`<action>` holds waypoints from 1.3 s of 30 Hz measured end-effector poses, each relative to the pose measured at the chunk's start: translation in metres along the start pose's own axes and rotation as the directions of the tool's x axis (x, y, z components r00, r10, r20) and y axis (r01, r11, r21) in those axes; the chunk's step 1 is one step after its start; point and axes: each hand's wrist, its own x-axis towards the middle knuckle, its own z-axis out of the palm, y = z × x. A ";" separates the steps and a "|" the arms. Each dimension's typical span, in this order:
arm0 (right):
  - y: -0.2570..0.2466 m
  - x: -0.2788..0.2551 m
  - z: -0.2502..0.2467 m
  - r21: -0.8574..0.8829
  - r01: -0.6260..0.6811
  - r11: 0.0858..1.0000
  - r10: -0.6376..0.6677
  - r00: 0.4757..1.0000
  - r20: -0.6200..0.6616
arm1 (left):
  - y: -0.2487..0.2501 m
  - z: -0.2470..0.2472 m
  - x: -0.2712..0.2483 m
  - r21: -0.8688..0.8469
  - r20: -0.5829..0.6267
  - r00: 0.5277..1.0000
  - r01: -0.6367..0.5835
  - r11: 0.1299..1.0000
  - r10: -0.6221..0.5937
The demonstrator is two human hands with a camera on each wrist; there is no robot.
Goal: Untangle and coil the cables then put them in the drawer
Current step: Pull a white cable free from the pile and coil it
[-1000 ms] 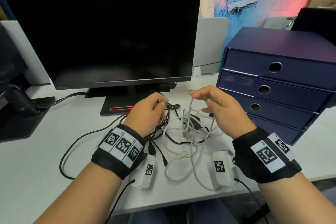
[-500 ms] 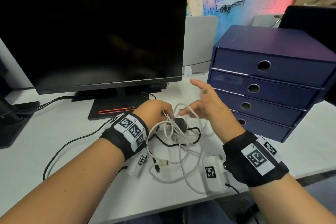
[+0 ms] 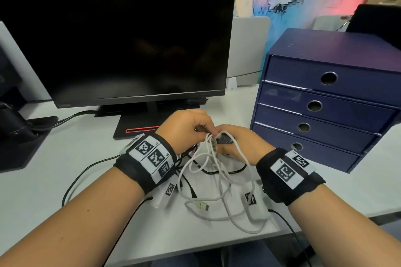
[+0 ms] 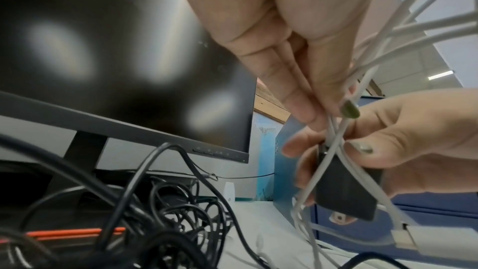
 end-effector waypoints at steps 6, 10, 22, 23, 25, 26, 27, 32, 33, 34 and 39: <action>0.001 0.008 -0.008 -0.006 -0.006 1.000 0.004 0.965 -0.262 | -0.009 -0.018 -0.010 0.036 -0.071 0.991 0.116 0.993 -0.114; -0.005 0.012 -0.019 0.016 0.008 1.000 0.000 0.900 -0.436 | -0.013 -0.031 -0.012 0.094 -0.169 0.973 0.178 0.980 -0.160; -0.030 0.002 -0.052 0.267 -0.016 0.964 0.177 0.788 -0.590 | -0.013 -0.075 -0.019 0.258 -0.390 0.906 0.281 0.924 -0.166; -0.030 0.001 -0.054 0.298 -0.023 0.954 0.203 0.783 -0.589 | -0.012 -0.080 -0.019 0.249 -0.450 0.879 0.290 0.924 -0.154; -0.030 -0.002 -0.056 0.342 -0.025 0.939 0.231 0.783 -0.578 | -0.009 -0.092 -0.021 0.220 -0.563 0.815 0.306 0.926 -0.136; -0.031 -0.003 -0.056 0.348 -0.026 0.937 0.233 0.789 -0.569 | -0.007 -0.096 -0.021 0.206 -0.600 0.790 0.309 0.928 -0.130; -0.033 -0.004 -0.055 0.353 -0.028 0.935 0.233 0.799 -0.555 | -0.005 -0.099 -0.022 0.183 -0.618 0.775 0.306 0.934 -0.133; -0.048 -0.012 -0.049 0.464 0.015 0.886 0.207 0.882 -0.424 | 0.005 -0.088 -0.022 -0.009 -0.505 0.824 0.295 0.956 -0.259; -0.051 -0.012 -0.048 0.502 0.010 0.865 0.221 0.890 -0.399 | 0.005 -0.083 -0.022 0.005 -0.487 0.837 0.291 0.957 -0.252; -0.054 -0.013 -0.047 0.548 0.007 0.836 0.239 0.895 -0.376 | 0.006 -0.079 -0.023 0.000 -0.474 0.845 0.282 0.959 -0.249; -0.068 -0.022 -0.038 0.720 0.019 0.693 0.320 0.888 -0.331 | 0.023 -0.057 -0.033 -0.075 -0.451 0.863 0.217 0.973 -0.227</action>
